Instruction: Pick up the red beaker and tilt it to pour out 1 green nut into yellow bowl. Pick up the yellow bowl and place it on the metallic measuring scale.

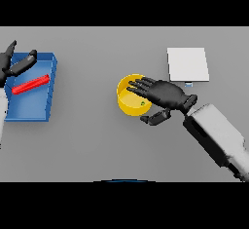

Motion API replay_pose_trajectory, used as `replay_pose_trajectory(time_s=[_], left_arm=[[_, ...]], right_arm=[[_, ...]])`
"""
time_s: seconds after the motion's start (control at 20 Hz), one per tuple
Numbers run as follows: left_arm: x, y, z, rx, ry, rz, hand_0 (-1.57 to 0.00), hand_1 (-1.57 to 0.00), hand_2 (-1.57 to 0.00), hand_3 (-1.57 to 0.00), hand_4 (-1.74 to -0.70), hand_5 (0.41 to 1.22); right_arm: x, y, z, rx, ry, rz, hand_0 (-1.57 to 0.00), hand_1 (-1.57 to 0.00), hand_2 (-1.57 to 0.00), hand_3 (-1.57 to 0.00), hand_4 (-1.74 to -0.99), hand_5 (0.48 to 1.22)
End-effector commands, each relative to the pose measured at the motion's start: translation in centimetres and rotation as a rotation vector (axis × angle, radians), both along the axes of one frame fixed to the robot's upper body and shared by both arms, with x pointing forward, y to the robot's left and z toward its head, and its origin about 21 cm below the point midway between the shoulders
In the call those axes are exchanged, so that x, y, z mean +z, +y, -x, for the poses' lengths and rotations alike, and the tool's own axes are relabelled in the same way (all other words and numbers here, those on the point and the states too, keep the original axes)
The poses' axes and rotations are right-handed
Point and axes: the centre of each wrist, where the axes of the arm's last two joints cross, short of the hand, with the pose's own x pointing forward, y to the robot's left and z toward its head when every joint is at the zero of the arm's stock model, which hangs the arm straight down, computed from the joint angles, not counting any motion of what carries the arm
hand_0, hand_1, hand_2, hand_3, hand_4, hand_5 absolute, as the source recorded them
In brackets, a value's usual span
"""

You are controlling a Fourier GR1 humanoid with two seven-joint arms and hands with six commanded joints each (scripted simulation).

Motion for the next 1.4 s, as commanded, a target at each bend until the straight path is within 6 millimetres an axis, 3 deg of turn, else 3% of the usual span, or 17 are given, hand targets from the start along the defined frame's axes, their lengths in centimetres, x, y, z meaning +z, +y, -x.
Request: replay_pose_trajectory(time_s=[0.0, 0.3, 0.6, 0.8, 0.85, 0.9, 0.95, 1.05, 1.2, 1.35], left_arm=[[0.1, 0.2, 0.0, 0.007, -0.002, 0.001, 0.00, 0.00, 0.00, 0.00, -0.81, 0.695], [0.3, 0.2, 0.0, -0.001, -0.005, -0.011, 0.00, 0.00, 0.00, 0.00, -0.80, 0.702], [0.0, 1.2, 0.3, 0.008, 0.003, -0.031, 0.00, 0.00, 0.00, 0.00, -0.79, 0.708], [-0.1, 0.9, -0.1, 0.005, 0.004, -0.030, 0.00, 0.00, 0.00, 0.00, -0.79, 0.712], [0.0, 0.9, 0.0, 0.004, 0.000, -0.034, 0.00, 0.00, 0.00, 0.00, -0.79, 0.711], [0.2, 0.5, -0.1, -0.008, -0.002, -0.031, 0.00, 0.00, 0.00, 0.00, -0.79, 0.710], [0.4, 0.7, -0.1, -0.001, -0.004, -0.036, 0.00, 0.00, 0.00, 0.00, -0.79, 0.710], [-0.1, 0.4, 0.0, -0.005, 0.000, -0.021, 0.00, 0.00, 0.00, 0.00, -0.79, 0.707], [0.1, 0.8, 0.2, -0.010, -0.001, -0.032, 0.00, 0.00, 0.00, 0.00, -0.78, 0.712], [0.1, 0.6, 0.2, -0.009, 0.000, -0.038, 0.00, 0.00, 0.00, 0.00, -0.78, 0.710]], right_arm=[[-0.4, 0.2, -0.1, 0.018, 0.023, 0.021, 0.00, 0.00, 0.00, 0.00, -1.155, 0.646], [-0.6, 2.8, -1.4, 0.074, 0.065, 0.176, 0.00, 0.00, 0.00, 0.00, -1.168, 0.673], [-1.9, 3.6, -2.3, 0.073, 0.102, 0.253, 0.00, 0.00, 0.00, -0.01, -1.188, 0.693], [-2.0, 3.4, -2.4, 0.066, 0.107, 0.256, -0.05, -0.06, -0.09, -0.13, -1.261, 0.809], [-2.1, 3.3, -2.5, 0.074, 0.110, 0.253, -0.19, -0.18, -0.19, -0.21, -1.309, 0.891], [-2.0, 3.4, -2.4, 0.083, 0.106, 0.242, -0.45, -0.41, -0.35, -0.32, -1.363, 0.957], [-1.6, 3.4, -2.6, 0.084, 0.103, 0.243, -0.68, -0.64, -0.59, -0.57, -1.435, 1.010], [-1.4, 3.3, -2.5, 0.103, 0.109, 0.236, -1.00, -0.97, -0.95, -0.79, -1.540, 1.086], [-1.6, 3.3, -2.5, 0.110, 0.122, 0.233, -1.28, -1.27, -1.19, -1.03, -1.637, 1.152], [-1.0, 3.2, -2.4, 0.096, 0.137, 0.253, -1.42, -1.41, -1.32, -1.13, -1.688, 1.186]])
